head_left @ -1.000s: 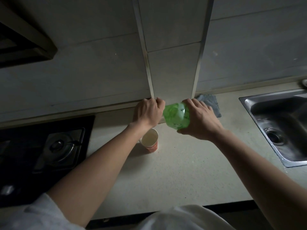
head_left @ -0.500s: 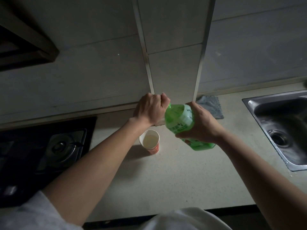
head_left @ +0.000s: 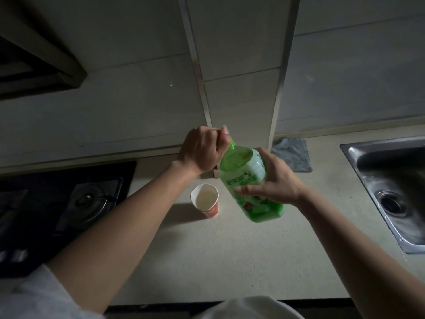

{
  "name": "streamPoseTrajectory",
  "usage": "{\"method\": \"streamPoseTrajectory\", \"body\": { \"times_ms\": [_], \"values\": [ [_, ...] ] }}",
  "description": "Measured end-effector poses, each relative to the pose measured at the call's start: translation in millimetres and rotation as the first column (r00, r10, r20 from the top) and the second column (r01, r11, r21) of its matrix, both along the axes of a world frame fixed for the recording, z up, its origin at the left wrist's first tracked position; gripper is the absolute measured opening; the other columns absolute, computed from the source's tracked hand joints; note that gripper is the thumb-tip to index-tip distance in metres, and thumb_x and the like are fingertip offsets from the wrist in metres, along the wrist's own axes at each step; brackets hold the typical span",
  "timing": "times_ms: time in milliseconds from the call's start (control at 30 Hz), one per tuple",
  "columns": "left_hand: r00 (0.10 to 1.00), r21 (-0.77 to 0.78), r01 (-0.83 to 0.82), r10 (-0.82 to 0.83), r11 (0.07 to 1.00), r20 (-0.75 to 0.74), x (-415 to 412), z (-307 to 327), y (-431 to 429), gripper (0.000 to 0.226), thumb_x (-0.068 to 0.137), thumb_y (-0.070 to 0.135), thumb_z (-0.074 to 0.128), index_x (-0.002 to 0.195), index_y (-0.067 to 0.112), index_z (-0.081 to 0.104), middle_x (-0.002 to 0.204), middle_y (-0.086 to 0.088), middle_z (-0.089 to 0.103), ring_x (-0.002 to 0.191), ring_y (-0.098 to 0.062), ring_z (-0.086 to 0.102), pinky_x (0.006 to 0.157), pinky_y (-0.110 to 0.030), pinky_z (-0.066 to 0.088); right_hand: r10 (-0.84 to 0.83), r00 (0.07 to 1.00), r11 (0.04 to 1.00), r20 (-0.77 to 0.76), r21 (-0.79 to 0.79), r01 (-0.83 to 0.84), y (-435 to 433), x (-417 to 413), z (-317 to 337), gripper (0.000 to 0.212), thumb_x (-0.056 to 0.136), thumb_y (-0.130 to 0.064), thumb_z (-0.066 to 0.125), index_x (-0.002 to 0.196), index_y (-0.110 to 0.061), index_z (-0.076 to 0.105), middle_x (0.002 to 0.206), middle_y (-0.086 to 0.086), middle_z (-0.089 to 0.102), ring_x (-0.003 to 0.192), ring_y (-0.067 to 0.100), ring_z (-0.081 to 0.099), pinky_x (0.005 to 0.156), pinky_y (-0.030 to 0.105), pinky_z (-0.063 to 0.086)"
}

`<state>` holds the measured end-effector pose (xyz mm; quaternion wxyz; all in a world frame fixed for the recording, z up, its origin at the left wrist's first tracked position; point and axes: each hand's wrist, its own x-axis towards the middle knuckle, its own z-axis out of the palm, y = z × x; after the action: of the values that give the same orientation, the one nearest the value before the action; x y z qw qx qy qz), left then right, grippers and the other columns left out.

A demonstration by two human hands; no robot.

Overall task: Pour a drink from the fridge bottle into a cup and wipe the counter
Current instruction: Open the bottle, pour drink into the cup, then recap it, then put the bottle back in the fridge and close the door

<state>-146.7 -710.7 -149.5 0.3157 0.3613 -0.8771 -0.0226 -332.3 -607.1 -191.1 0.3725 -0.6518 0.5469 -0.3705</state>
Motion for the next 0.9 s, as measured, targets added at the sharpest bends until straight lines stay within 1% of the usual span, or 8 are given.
{"method": "streamPoseTrajectory", "body": {
  "times_ms": [100,167,300,433,600,700,767,900],
  "values": [
    [0.993,0.020,-0.004,0.007,1.000,-0.116,5.9,23.7,13.7,0.048,0.101,0.033,0.029,0.059,0.018,0.043,0.049,-0.001,0.048,0.048,-0.024,0.052,0.050,-0.030,0.033,0.038,0.995,0.999,0.092,-0.037,-0.034,-4.8,8.2,9.1,0.085,0.057,-0.061,0.084,0.126,-0.024,0.050,0.104,-0.006,0.070,0.089,0.007,0.071,0.074,0.038,0.061],
    [0.967,0.123,-0.039,0.069,0.992,-0.246,21.3,28.9,24.8,0.035,0.102,0.034,0.031,0.071,0.022,0.042,0.058,0.007,0.047,0.055,-0.010,0.052,0.056,-0.026,0.037,0.085,0.978,0.993,0.192,-0.102,-0.066,-11.0,13.5,17.4,0.087,0.059,-0.059,0.084,0.130,-0.023,0.047,0.107,-0.003,0.070,0.092,0.013,0.071,0.073,0.042,0.061],
    [0.844,0.383,-0.181,0.343,0.906,-0.412,84.7,0.3,63.5,0.007,0.095,0.040,0.049,0.095,0.035,0.054,0.086,0.012,0.063,0.080,-0.011,0.063,0.075,-0.036,0.052,0.216,0.894,0.970,0.393,-0.190,-0.150,-23.7,37.3,42.0,0.080,0.063,-0.038,0.086,0.128,-0.009,0.049,0.106,0.002,0.070,0.093,0.019,0.072,0.071,0.031,0.059],
    [0.805,0.448,-0.273,0.457,0.851,-0.378,132.4,-1.3,127.0,0.026,0.093,0.032,0.053,0.118,0.036,0.055,0.113,0.008,0.066,0.105,-0.011,0.065,0.091,-0.030,0.051,0.345,0.785,0.938,0.515,-0.215,-0.271,-36.5,91.4,59.6,0.074,0.069,-0.024,0.082,0.128,0.001,0.045,0.106,0.007,0.070,0.095,0.023,0.071,0.075,0.031,0.058],
    [0.791,0.310,-0.429,0.518,0.849,-0.325,181.4,34.0,188.7,0.037,0.095,0.022,0.060,0.132,0.020,0.053,0.128,0.005,0.061,0.119,-0.007,0.058,0.098,-0.027,0.049,0.461,0.710,0.887,0.532,-0.251,-0.387,-30.4,172.6,90.3,0.065,0.072,-0.008,0.083,0.126,-0.001,0.047,0.099,-0.002,0.073,0.088,0.016,0.072,0.070,0.026,0.057],
    [0.736,0.282,-0.478,0.555,0.832,-0.389,215.1,47.3,223.1,0.045,0.091,0.024,0.066,0.134,0.028,0.052,0.130,0.012,0.060,0.119,-0.004,0.058,0.097,-0.021,0.047,0.536,0.652,0.841,0.537,-0.275,-0.466,-12.0,229.1,114.8,0.069,0.072,-0.013,0.082,0.129,-0.002,0.045,0.102,0.007,0.072,0.090,0.025,0.072,0.070,0.032,0.058],
    [0.694,0.266,-0.552,0.612,0.791,-0.380,240.1,52.8,245.5,0.051,0.089,0.028,0.070,0.137,0.020,0.052,0.132,0.009,0.060,0.120,-0.001,0.057,0.098,-0.020,0.047,0.584,0.614,0.807,0.530,-0.297,-0.511,4.8,267.0,128.6,0.071,0.071,-0.013,0.083,0.131,-0.003,0.045,0.104,0.010,0.071,0.091,0.027,0.072,0.070,0.034,0.059],
    [0.620,0.289,-0.635,0.696,0.717,-0.362,299.6,63.6,301.0,0.054,0.089,0.037,0.069,0.139,0.028,0.049,0.128,0.019,0.061,0.117,0.008,0.056,0.095,-0.016,0.047,0.666,0.566,0.741,0.485,-0.345,-0.576,54.4,343.9,144.9,0.069,0.069,-0.010,0.084,0.127,-0.018,0.048,0.107,0.006,0.072,0.093,0.025,0.072,0.071,0.033,0.059]
  ]
}}
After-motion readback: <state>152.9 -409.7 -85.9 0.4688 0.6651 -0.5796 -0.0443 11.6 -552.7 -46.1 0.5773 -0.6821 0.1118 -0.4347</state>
